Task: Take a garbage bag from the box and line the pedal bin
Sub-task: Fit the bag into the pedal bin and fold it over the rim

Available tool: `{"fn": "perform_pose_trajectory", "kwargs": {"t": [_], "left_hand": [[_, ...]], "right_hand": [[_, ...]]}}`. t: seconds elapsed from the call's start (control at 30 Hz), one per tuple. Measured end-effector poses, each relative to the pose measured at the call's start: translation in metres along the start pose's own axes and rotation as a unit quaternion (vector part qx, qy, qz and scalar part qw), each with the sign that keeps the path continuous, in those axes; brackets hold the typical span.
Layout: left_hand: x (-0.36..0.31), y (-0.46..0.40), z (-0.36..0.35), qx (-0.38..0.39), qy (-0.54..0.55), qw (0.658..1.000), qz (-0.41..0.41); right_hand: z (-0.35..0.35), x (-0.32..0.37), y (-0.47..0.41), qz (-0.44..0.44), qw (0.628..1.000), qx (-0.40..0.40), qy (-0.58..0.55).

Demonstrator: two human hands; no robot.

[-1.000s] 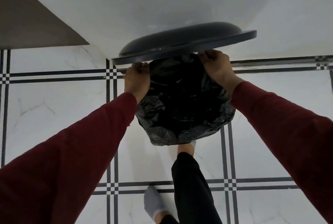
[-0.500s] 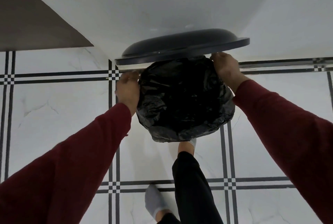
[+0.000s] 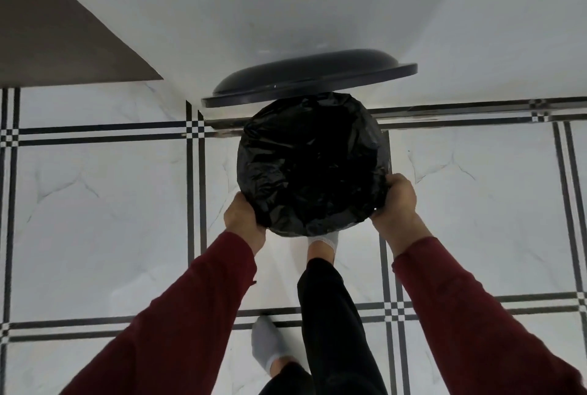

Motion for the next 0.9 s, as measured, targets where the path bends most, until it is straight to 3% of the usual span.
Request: {"fn": "perform_pose_trajectory", "kwargs": {"t": [0.13,0.2,0.27,0.4,0.53,0.73,0.9], "left_hand": [[0.008,0.007,0.001,0.01,0.05,0.997,0.054],[0.015,0.012,0.005,0.021,0.055,0.994,0.088],[0.017,0.012,0.002,0.08,0.031,0.993,0.083],[0.021,0.004,0.005,0.116,-0.006,0.992,0.046],[0.014,-0.005,0.01,0.085,-0.072,0.993,-0.039],[0.024,-0.004,0.013,0.053,-0.097,0.994,-0.015],[0.033,-0.002,0.011,0.065,0.086,0.992,0.065]], "right_hand": [[-0.005,-0.005,-0.009,-0.045,0.986,0.081,-0.136],[-0.003,-0.007,-0.01,-0.052,0.984,0.107,-0.136],[0.001,-0.011,-0.012,-0.058,0.988,0.117,-0.085],[0.017,-0.022,-0.011,-0.113,0.99,0.074,0.028],[0.023,-0.03,-0.013,-0.136,0.989,0.062,0.0],[0.027,-0.04,-0.018,-0.15,0.987,0.035,-0.049],[0.028,-0.049,-0.012,-0.167,0.985,0.041,0.007]]}}
Point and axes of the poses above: each hand's wrist, its own y-axis away from the middle knuckle, its own z-axis out of the back of the hand, x = y × z, the point moved 10 cm from there along -y, towards the middle knuckle, and after that the axes turned 1 degree about x, right-handed, at the moved point
